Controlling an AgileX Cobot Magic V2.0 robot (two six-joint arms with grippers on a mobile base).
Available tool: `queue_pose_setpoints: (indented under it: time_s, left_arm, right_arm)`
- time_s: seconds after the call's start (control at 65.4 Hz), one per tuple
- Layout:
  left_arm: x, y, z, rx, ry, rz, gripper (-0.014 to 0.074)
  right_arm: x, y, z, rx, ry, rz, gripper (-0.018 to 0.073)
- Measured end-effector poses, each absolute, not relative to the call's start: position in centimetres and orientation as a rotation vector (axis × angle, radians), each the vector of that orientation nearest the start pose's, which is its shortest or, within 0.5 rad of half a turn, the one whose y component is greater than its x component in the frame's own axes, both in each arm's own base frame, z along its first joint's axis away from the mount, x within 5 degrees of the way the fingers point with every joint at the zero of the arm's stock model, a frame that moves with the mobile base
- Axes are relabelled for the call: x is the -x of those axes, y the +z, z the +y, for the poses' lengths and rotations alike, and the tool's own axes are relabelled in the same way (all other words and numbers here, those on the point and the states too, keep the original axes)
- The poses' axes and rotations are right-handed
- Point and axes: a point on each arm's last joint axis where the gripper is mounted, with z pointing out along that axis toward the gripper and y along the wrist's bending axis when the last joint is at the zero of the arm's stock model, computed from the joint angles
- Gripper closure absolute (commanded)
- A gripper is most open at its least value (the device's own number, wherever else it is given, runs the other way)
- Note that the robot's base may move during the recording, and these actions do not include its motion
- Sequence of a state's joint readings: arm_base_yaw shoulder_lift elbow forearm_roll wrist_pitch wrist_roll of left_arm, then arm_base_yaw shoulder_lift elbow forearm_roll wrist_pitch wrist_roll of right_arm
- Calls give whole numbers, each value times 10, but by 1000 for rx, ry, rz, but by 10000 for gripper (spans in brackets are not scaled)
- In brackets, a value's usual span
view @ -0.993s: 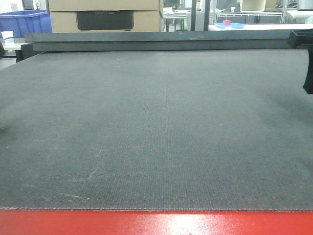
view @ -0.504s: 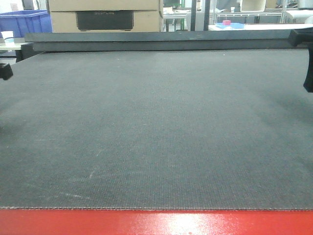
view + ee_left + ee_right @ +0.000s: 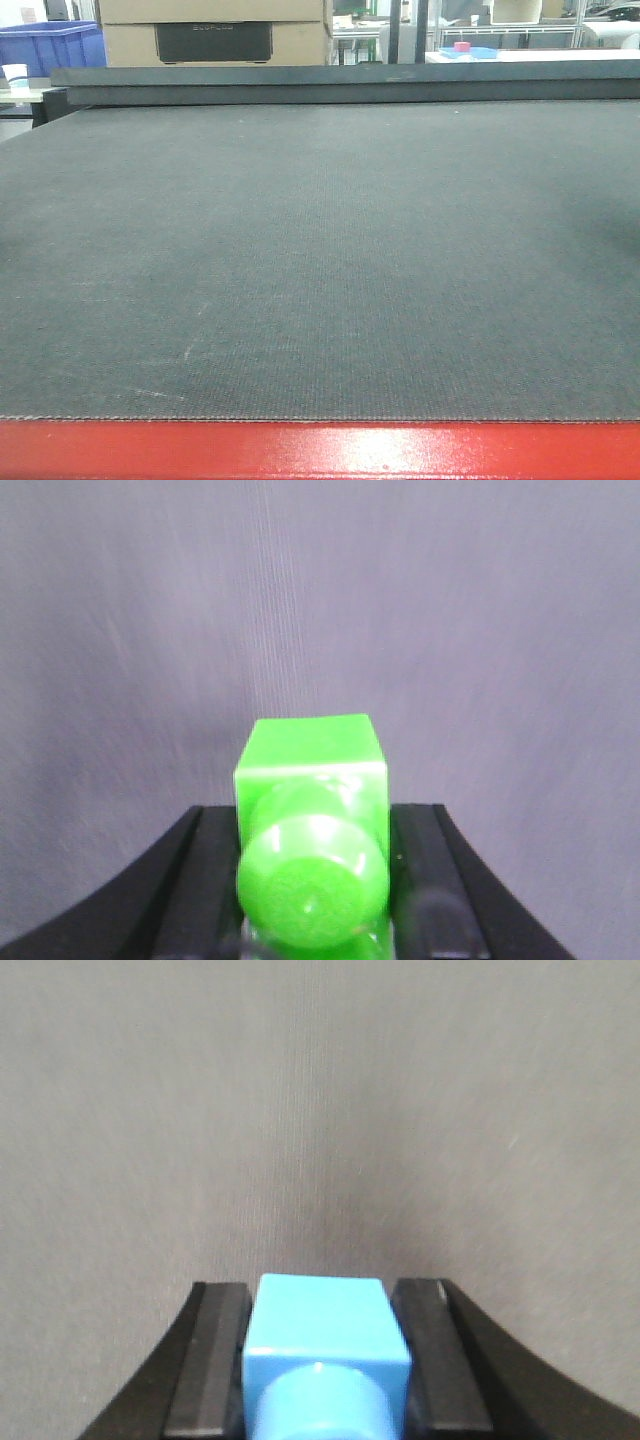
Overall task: Grab block from conveyor and place in blue bin
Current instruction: 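Lift both held blocks up off the belt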
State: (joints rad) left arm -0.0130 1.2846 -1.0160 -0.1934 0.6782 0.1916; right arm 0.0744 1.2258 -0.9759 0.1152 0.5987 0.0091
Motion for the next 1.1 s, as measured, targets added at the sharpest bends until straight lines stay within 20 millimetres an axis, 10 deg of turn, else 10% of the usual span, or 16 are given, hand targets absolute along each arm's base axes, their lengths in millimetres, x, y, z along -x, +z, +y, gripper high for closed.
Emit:
queue_pose_setpoints:
  time_s: [0.581,1.1]
  left_arm:
    - [-135,278,-4,-27,-40,1870,707]
    - [-68,309,-3,-26,-35,1493,707]
  right_arm:
    - [-115,308,12,-18,167,1832,721]
    - [-47,339,6,-8,178,1456,721]
